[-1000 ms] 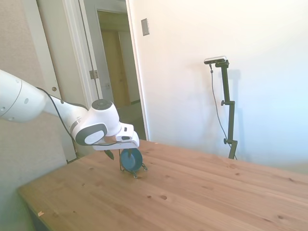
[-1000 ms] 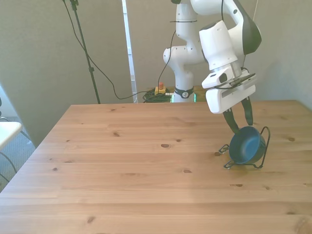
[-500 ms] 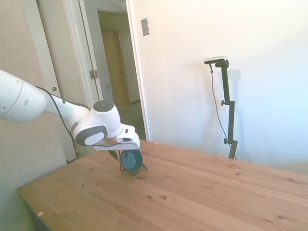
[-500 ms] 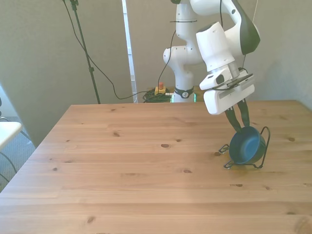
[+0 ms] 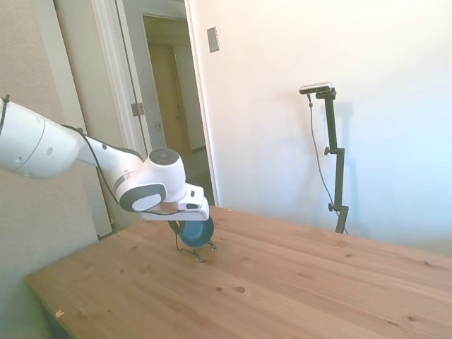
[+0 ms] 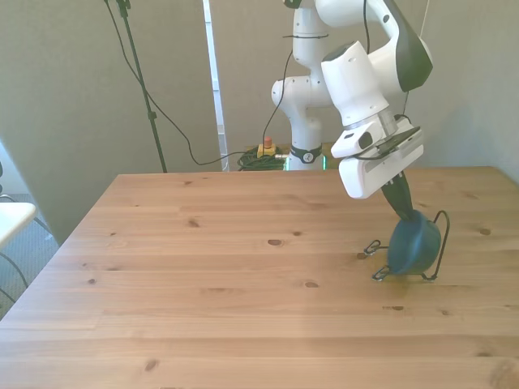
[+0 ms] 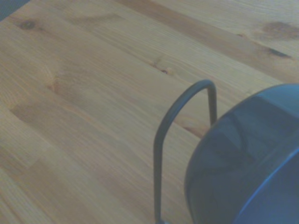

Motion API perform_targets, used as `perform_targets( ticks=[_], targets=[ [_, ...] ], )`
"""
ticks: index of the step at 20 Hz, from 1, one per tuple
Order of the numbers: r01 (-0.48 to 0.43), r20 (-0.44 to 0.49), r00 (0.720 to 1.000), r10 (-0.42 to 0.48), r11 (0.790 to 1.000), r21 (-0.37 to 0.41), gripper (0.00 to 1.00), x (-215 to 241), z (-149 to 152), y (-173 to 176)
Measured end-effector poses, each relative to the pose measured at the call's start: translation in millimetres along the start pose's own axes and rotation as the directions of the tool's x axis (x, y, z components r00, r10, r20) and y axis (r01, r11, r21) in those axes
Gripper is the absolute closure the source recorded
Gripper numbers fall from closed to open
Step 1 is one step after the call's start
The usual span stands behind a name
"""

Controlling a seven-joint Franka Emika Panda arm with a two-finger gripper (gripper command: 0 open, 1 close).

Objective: Unload the bowl

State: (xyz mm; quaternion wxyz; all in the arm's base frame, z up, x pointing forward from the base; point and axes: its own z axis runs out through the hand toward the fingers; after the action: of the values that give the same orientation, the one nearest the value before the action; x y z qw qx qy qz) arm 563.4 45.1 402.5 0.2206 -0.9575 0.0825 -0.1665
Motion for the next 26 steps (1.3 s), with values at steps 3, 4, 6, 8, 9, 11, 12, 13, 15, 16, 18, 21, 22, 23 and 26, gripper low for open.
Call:
perform_targets(
  ticks=[3,4,6,8,9,11,12,13,15,16,18,21,22,23,26],
  targets=[
    [0.004,-0.003,1.0,-0.004,1.0,0.004,1.0,5,2,-1],
    [0.007,-0.004,1.0,-0.007,1.0,0.005,1.0,5,1,-2],
    [0.015,-0.01,1.0,-0.015,1.0,0.009,1.0,5,-2,-5],
    [0.027,-0.02,0.999,-0.027,1.0,0.014,1.0,4,-9,-10],
    [0.035,-0.028,0.999,-0.034,0.999,0.017,1.0,3,-14,-14],
    [0.044,-0.038,0.998,-0.043,0.999,0.021,1.0,-4,-24,-19],
    [0.048,-0.04,0.998,-0.048,0.999,0.022,1.0,-8,-29,-21],
    [0.052,-0.039,0.998,-0.052,0.998,0.022,1.0,-14,-31,-22],
    [0.061,-0.034,0.998,-0.061,0.998,0.021,1.0,-27,-34,-26],
    [0.064,-0.031,0.997,-0.064,0.998,0.02,1.0,-35,-36,-28],
    [0.059,-0.031,0.998,-0.059,0.998,0.012,1.0,-51,-37,-32],
    [0.032,-0.026,0.999,-0.032,0.999,-0.018,1.0,-78,-36,-36],
    [0.018,-0.027,0.999,-0.019,0.999,-0.032,1.0,-86,-36,-36],
    [0.001,-0.031,1.0,-0.002,0.999,-0.045,1.0,-94,-36,-37],
    [-0.073,-0.028,0.997,0.071,0.994,-0.08,1.0,-111,-33,-34]
  ],
)
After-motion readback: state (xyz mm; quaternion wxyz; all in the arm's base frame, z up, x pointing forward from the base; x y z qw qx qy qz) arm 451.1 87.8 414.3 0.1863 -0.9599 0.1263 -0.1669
